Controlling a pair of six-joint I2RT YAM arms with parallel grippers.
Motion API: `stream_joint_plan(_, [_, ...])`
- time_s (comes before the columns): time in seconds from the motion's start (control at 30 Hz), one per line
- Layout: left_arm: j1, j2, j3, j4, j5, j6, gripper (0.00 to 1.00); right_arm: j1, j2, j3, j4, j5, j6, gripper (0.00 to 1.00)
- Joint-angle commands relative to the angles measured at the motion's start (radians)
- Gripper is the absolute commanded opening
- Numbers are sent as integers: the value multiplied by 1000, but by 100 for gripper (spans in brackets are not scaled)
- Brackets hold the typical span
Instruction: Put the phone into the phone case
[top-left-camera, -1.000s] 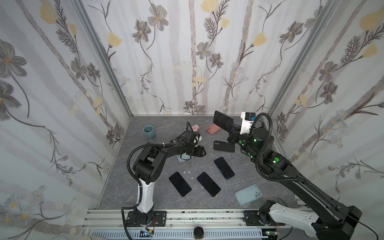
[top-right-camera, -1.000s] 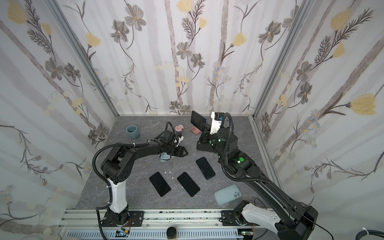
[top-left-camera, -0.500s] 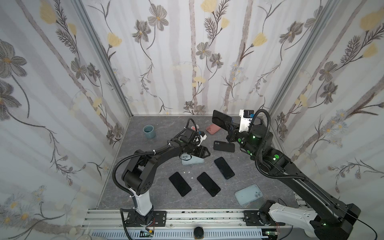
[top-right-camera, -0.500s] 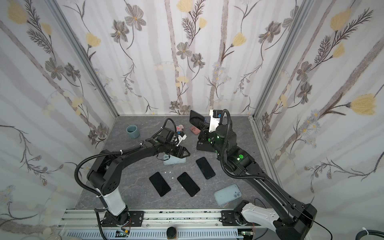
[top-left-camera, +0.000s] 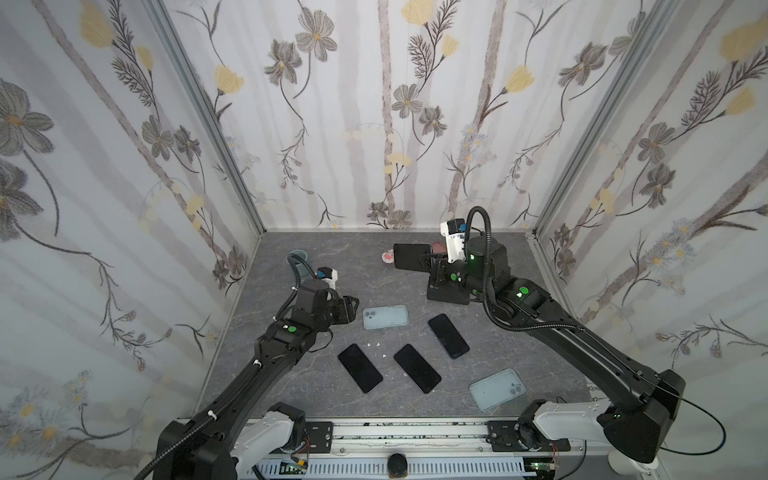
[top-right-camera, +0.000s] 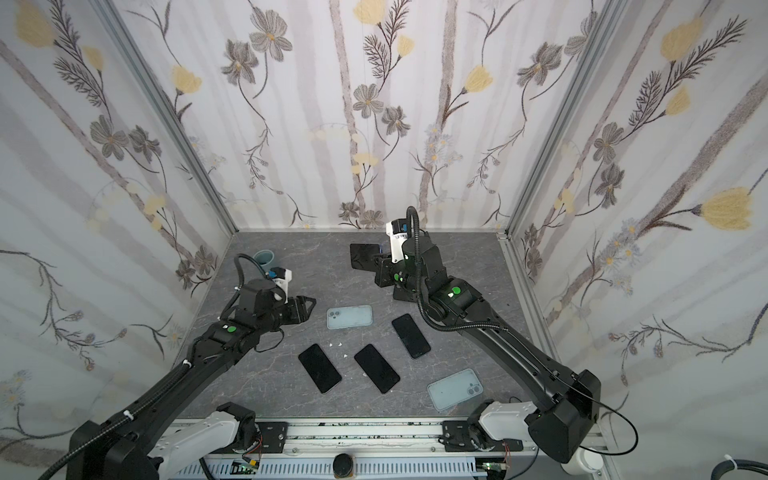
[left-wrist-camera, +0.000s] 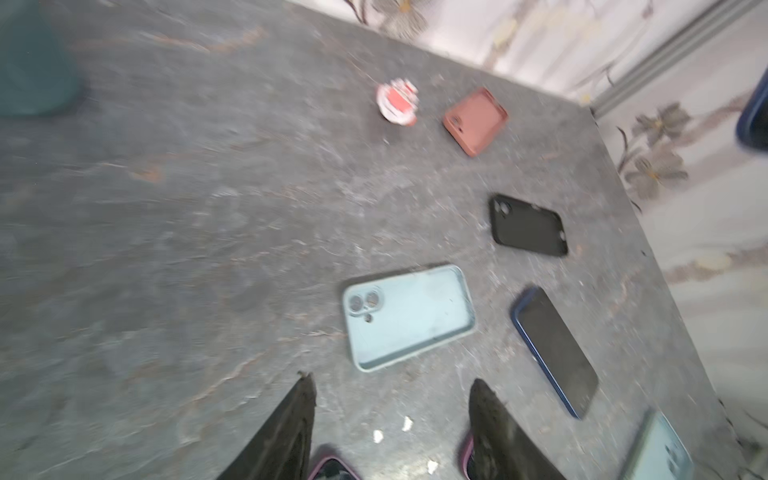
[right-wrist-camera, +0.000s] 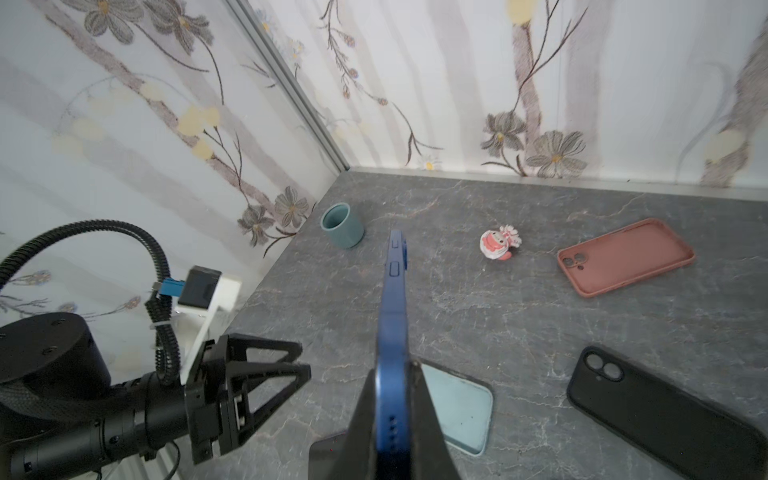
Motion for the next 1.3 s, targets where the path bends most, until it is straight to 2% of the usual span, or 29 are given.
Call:
stream_joint_plan(0.0, [14,6,-14,-36,-187,23,60,8,37,17,-7,-85,47,0])
stream_joint_plan(0.23, [51,-14,-101,97,-109,-26,61,23,130,46,-78,-132,70,0])
stream_joint_plan(0.43, [68,32,-128,122,-35,-36,62,19,172,50,-106,-127,64,0])
stream_joint_plan(0.87, [88,85,-151,153,90,-123,62,-5,315,86,-195,-250,83,0])
stream_joint_plan(0.97, [90,99,-151,167,94,-155,63,-8,347,89,-188,-275,85,0])
stream_joint_plan(1.1, [97,106,-158,207,96,-192,67,-22,413,105,-173,-412,85,0])
stream_joint_plan(1.27, [105,121,-163,203,92,-220,68,-46,464,113,-165,-425,85,0])
